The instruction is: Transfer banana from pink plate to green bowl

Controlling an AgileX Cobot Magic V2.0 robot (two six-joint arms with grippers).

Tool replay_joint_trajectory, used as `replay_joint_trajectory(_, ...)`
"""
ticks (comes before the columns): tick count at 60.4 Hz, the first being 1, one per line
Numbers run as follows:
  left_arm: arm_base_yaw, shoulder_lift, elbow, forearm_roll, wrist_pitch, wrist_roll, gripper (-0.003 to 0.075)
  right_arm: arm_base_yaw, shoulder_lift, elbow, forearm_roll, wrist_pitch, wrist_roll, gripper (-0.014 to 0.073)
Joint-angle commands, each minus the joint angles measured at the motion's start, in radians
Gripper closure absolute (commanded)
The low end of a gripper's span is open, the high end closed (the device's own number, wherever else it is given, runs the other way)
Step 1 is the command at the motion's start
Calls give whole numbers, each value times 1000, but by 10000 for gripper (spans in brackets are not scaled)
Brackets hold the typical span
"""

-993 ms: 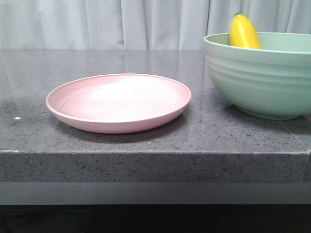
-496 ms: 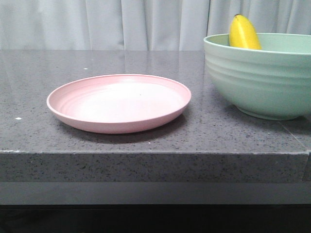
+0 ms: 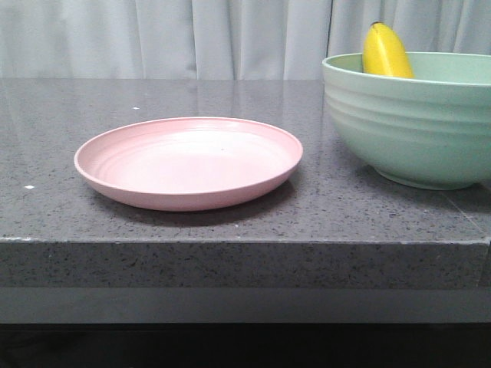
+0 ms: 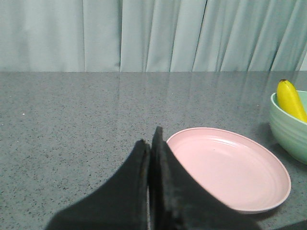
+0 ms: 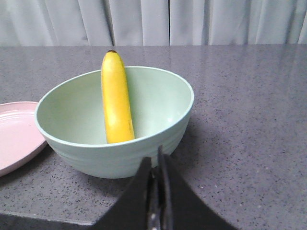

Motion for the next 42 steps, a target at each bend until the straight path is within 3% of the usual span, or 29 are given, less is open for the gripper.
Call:
replay_joint_trajectory(1, -1, 10, -24, -11, -79, -9, 741, -6, 13, -22, 10, -74, -6, 653)
replay_joint_trajectory(42, 0, -3, 23, -10, -81, -9, 741, -6, 13, -22, 10, -74, -6, 653)
